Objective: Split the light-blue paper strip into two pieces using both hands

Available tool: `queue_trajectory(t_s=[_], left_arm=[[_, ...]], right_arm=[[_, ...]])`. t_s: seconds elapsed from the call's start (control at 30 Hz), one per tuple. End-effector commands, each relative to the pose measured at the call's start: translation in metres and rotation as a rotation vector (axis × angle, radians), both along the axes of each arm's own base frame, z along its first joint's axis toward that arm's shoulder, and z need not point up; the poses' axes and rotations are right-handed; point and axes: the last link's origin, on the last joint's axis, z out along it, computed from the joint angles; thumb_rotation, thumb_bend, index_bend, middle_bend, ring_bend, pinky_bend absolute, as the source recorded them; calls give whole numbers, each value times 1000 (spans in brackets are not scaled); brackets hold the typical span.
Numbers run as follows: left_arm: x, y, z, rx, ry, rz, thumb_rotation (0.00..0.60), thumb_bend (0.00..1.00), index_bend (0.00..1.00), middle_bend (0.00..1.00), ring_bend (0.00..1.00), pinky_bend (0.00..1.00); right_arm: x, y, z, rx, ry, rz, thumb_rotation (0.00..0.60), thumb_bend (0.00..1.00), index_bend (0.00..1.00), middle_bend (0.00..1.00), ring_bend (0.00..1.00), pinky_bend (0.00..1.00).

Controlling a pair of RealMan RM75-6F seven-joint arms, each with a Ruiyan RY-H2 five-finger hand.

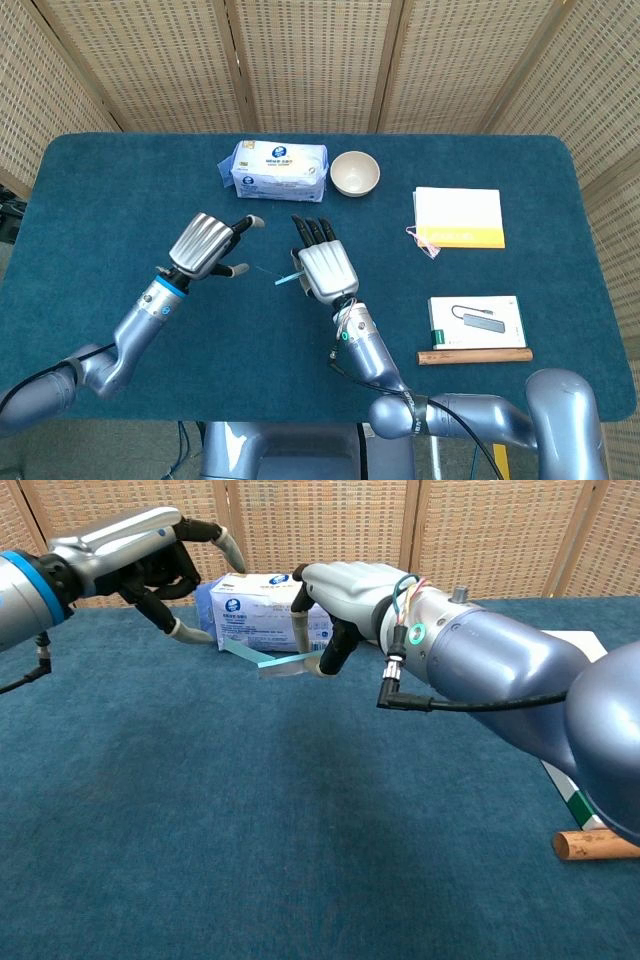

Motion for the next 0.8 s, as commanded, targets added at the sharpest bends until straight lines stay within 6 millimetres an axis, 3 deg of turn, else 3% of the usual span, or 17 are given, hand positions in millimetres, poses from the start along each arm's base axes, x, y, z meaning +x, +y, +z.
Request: queue_trajectory(t_s=[0.03,0.47,0.8], left_arm=[[12,-2,-14,-61,-35,12,600,16,406,920,995,949],[16,-7,-20,-70,-6,25,600,257,555,920,995,949],[22,-4,-20,-57,5,27,600,267,558,920,995,949]], right_arm=[[2,-1,-1,-2,-2,-11,600,466,688,0,0,0],[1,-4,6,-15,6,-37,600,466,688,0,0,0],[-1,-3,8,-17,12,-40,600,485,688,0,0,0]])
